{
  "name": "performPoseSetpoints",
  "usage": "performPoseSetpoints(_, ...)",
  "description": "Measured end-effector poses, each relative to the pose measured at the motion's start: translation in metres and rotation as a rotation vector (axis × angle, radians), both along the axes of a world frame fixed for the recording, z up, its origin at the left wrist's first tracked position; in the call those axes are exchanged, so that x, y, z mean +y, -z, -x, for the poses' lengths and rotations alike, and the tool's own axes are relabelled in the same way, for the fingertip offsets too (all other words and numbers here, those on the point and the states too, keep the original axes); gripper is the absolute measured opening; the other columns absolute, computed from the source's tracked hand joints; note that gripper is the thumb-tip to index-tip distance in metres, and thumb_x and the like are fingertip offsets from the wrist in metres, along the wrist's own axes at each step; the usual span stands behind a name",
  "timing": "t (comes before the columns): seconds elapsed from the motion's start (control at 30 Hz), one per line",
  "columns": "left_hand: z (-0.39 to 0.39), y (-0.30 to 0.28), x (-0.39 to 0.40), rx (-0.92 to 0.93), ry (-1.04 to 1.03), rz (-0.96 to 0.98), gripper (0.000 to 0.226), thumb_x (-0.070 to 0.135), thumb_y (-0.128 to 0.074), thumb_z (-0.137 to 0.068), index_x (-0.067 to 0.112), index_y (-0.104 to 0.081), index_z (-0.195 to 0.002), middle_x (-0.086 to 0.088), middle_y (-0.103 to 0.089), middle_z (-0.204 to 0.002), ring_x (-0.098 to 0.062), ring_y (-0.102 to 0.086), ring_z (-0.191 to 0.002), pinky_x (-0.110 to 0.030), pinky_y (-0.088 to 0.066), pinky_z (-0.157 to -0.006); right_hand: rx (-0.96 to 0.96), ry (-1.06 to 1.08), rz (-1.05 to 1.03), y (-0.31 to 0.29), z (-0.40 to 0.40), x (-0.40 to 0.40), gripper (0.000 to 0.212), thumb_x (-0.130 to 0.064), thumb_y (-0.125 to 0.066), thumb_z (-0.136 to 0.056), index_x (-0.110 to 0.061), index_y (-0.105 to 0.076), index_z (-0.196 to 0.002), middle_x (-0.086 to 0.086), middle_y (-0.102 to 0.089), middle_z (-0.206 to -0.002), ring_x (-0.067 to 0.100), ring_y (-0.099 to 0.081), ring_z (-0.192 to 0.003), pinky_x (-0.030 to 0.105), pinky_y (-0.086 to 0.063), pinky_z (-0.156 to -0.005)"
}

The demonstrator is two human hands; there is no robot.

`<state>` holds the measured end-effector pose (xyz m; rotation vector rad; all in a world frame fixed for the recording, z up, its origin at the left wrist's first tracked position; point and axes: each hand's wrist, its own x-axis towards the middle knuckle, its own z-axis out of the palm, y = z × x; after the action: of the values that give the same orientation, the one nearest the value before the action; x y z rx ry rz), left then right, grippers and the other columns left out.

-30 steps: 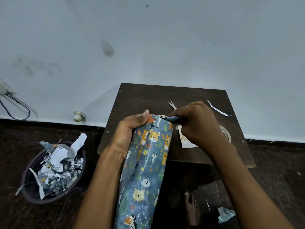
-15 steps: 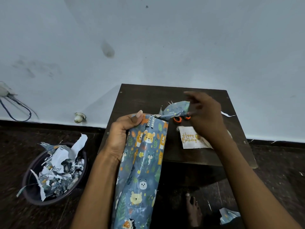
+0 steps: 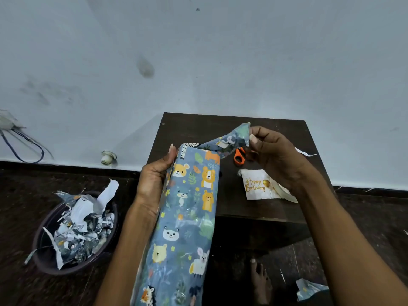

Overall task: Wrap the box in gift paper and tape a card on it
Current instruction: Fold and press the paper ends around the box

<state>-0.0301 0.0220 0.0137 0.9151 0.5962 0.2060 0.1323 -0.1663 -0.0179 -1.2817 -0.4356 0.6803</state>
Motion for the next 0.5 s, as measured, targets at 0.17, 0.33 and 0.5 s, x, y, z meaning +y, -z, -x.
performPoseSetpoints(0.17,0.001,-0.003,0.001,0.01,0.031,-0.076,0.073,0.015,-0.039,-0.106,0.019,-0.07,-0.04,0.006,-0.07,-0.056,-0.004,-0.068,-0.049,-0.017,-0.051,-0.045,-0.016,-0.104,-0.043,0.006,-0.002,-0.001,0.04,-0.042,-0.092,-0.067,-0.016,-0.078,-0.094,0.001,-0.067,-0.081,0.017,-0.056,-0.073,0.045,-0.048,-0.085)
performPoseSetpoints(0.33,0.001,0.001,0.007,0.037,0.024,-0.117,0.072,0.01,-0.041,-0.105,0.024,-0.072,-0.042,0.007,-0.071,-0.058,-0.004,-0.069,-0.051,-0.017,-0.053,-0.048,0.027,0.051,-0.104,0.004,0.001,0.007,0.003,-0.017,-0.079,-0.079,-0.018,-0.078,-0.077,-0.001,-0.066,-0.072,0.008,-0.053,-0.06,0.02,-0.047,-0.057)
performPoseSetpoints(0.5,0.001,-0.002,0.005,0.022,0.065,-0.072,0.074,0.012,-0.039,-0.106,0.019,-0.07,-0.039,0.004,-0.07,-0.054,-0.006,-0.067,-0.046,-0.018,-0.05,-0.043,-0.041,0.146,0.006,0.0,0.001,0.009,0.018,-0.004,-0.052,-0.098,-0.007,-0.068,-0.091,-0.002,-0.068,-0.071,0.006,-0.056,-0.057,0.018,-0.046,-0.051)
